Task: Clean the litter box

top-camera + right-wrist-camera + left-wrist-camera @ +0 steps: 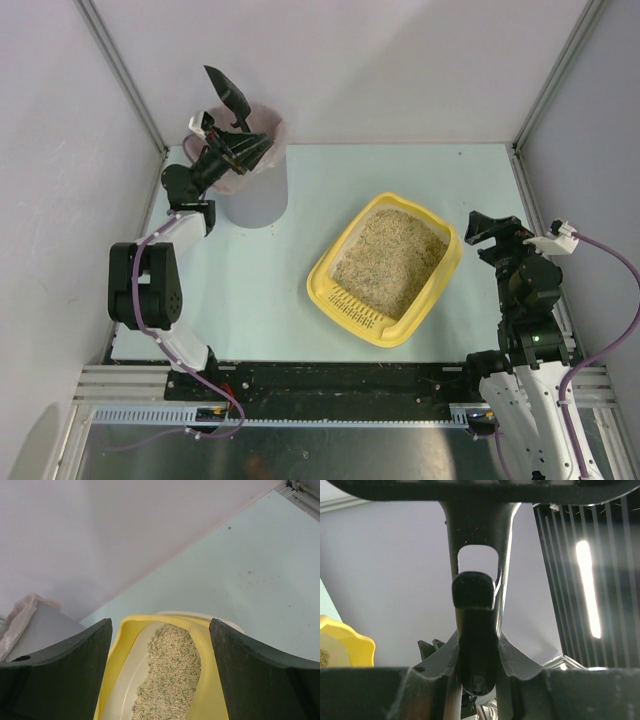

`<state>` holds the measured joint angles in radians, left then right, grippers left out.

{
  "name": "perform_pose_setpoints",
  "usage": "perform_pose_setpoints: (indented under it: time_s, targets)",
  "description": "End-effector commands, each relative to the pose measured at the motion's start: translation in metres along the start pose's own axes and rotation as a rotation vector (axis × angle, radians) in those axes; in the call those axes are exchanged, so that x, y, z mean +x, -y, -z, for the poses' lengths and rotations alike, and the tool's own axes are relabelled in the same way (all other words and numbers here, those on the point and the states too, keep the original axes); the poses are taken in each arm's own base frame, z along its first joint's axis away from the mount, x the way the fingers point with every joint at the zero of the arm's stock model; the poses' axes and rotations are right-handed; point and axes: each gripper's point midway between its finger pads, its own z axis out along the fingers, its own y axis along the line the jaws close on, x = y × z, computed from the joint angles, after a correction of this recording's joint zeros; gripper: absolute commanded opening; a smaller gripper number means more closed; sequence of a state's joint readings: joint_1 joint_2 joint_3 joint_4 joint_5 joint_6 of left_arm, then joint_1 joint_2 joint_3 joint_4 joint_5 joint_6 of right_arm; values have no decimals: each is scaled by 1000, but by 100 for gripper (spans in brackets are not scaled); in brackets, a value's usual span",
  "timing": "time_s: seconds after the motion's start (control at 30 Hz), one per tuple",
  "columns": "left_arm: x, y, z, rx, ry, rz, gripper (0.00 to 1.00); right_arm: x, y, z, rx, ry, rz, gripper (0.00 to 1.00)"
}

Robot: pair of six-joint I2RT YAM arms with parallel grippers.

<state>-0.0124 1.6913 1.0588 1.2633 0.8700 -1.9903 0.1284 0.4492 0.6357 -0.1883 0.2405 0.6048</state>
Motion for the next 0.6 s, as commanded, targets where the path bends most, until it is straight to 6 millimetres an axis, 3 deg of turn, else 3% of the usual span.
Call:
perform_pose_setpoints:
  time_s: [0.0, 0.17, 0.27, 0.3, 0.47, 0.5, 0.57]
  targets:
    - [35, 78, 16, 214, -121, 221, 0, -6, -7, -2, -25, 26, -19, 84]
    - [39, 80, 13, 199, -149, 157, 0, -8, -8, -1, -27, 32, -19, 83]
    - [46, 66, 11, 112, -169, 94, 0, -8, -7, -1, -25, 35, -18, 83]
    - [45, 52, 9, 38, -175, 116, 0, -8, -7, -1, -23, 33, -14, 83]
    - [54, 24, 11, -125, -221, -66, 0, -9, -6, 0, -20, 39, -15, 83]
    - [51, 8, 13, -201, -211, -5, 0, -9, -7, 0, -23, 37, -14, 83]
    - [50, -5, 16, -259, -231, -153, 0, -9, -6, 0, -21, 37, -13, 83]
